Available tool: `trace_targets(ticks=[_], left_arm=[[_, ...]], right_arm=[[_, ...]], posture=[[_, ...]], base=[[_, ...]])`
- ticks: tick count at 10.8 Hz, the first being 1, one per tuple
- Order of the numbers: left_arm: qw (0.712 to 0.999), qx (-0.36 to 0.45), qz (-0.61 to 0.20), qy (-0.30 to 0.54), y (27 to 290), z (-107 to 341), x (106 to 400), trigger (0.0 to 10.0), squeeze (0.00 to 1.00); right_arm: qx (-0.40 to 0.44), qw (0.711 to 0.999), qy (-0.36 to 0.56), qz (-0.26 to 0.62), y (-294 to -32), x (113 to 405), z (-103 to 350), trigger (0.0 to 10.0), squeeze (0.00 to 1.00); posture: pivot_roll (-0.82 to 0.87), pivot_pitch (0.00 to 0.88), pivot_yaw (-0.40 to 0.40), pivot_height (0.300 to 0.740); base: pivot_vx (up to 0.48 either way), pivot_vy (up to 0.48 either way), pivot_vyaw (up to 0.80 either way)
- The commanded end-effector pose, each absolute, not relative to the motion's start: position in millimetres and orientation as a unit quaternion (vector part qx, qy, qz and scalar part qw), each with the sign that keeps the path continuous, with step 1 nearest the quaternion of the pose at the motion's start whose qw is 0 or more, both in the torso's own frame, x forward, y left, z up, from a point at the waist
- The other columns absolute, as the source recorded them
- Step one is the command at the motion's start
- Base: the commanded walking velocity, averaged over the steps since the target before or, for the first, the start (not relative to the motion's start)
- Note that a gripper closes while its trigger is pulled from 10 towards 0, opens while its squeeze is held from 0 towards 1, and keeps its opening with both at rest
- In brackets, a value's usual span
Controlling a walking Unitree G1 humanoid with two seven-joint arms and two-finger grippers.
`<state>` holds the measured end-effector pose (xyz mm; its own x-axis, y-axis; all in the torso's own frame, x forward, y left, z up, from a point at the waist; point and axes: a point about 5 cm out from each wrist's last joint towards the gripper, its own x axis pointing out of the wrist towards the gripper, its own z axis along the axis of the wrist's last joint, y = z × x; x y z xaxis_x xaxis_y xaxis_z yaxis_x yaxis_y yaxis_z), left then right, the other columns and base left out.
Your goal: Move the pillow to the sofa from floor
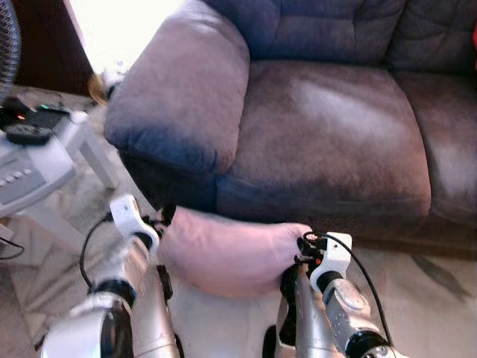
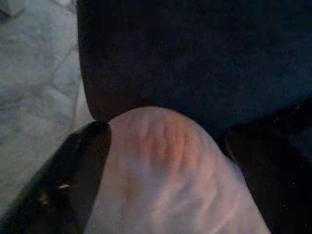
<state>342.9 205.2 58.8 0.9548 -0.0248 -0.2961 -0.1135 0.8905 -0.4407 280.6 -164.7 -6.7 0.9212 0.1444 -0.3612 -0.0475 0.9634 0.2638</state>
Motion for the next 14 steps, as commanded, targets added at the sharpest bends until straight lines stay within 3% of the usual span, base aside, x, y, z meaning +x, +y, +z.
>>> trace_targets(ticks=[1, 4, 5, 6, 13, 14], left_arm=[[0.95, -0.255, 0.03, 0.177, 204.5, 50.8, 339.4, 10.0, 1.0], [0.949, -0.242, 0.018, 0.2, 199.7, 49.9, 340.8, 10.0, 1.0], [0.953, -0.222, 0.026, 0.204, 201.4, 49.9, 341.0, 10.0, 0.57], [0.953, -0.222, 0.032, 0.202, 200.8, 50.9, 342.0, 10.0, 0.0], [0.952, -0.229, 0.042, 0.199, 180.3, 60.0, 353.2, 10.0, 0.0], [0.953, -0.223, 0.047, 0.198, 179.7, 60.5, 353.7, 4.8, 0.0]], right_arm=[[0.119, 0.977, 0.175, 0.019, -184.3, 278.5, -3.7, 10.0, 0.0], [0.115, 0.978, 0.17, 0.022, -188.3, 276.6, -2.4, 10.0, 0.0], [0.113, 0.979, 0.169, 0.024, -189.1, 275.4, -2.4, 10.0, 0.0], [0.111, 0.979, 0.168, 0.025, -191.3, 272.8, -2.6, 10.0, 0.0], [0.099, 0.982, 0.159, 0.027, -201.1, 254.4, -0.6, 10.0, 0.0], [0.097, 0.982, 0.16, 0.028, -201.7, 252.9, 0.0, 10.0, 0.0]], posture=[[0.03, 0.268, -0.118, 0.494], [0.01, 0.296, -0.129, 0.494], [0.0, 0.302, -0.134, 0.494], [-0.01, 0.312, -0.139, 0.494], [-0.08, 0.352, -0.158, 0.494], [-0.08, 0.353, -0.159, 0.494]], base=[[0.0, 0.0, 0.0], [0.0, 0.0, 0.0], [0.0, 0.0, 0.0], [0.0, 0.0, 0.0], [0.0, 0.0, 0.0], [0.0, 0.0, 0.0]])
